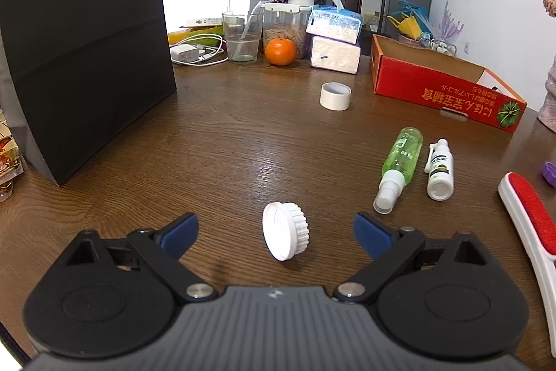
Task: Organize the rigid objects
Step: 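Close the left tool on the white round cap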
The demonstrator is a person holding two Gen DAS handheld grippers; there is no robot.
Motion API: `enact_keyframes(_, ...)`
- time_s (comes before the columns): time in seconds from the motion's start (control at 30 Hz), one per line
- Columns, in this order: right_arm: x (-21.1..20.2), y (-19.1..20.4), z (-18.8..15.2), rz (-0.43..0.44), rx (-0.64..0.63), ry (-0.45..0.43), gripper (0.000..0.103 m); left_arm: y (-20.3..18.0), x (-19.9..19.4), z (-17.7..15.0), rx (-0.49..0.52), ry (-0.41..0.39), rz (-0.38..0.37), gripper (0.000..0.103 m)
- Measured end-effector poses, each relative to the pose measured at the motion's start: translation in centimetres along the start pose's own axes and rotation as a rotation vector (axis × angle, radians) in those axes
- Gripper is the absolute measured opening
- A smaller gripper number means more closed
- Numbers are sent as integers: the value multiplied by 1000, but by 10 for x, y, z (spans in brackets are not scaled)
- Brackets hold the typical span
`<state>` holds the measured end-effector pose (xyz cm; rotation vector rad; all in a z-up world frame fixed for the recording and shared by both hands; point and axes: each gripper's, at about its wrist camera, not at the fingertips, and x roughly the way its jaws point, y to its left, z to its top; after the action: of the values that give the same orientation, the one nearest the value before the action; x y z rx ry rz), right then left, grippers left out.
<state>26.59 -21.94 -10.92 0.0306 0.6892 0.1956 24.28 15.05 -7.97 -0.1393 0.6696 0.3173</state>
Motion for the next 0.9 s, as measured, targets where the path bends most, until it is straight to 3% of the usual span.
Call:
enact_keyframes(0.37,3,-4,3,-6,6,-2,31,-6,17,-1,-20,35,24,68)
enact_keyframes(0.53,5,-6,4,3,4,-3,31,-9,19,-2,-20,48,16,47)
enact_keyframes(0.83,5,-8,5,15,6,-9,31,-14,23,-3,-18,70,2,18)
enact_keyframes(0.9,3,-10,5,14,10,-13,31,-15,22,-3,-16,68,1,15)
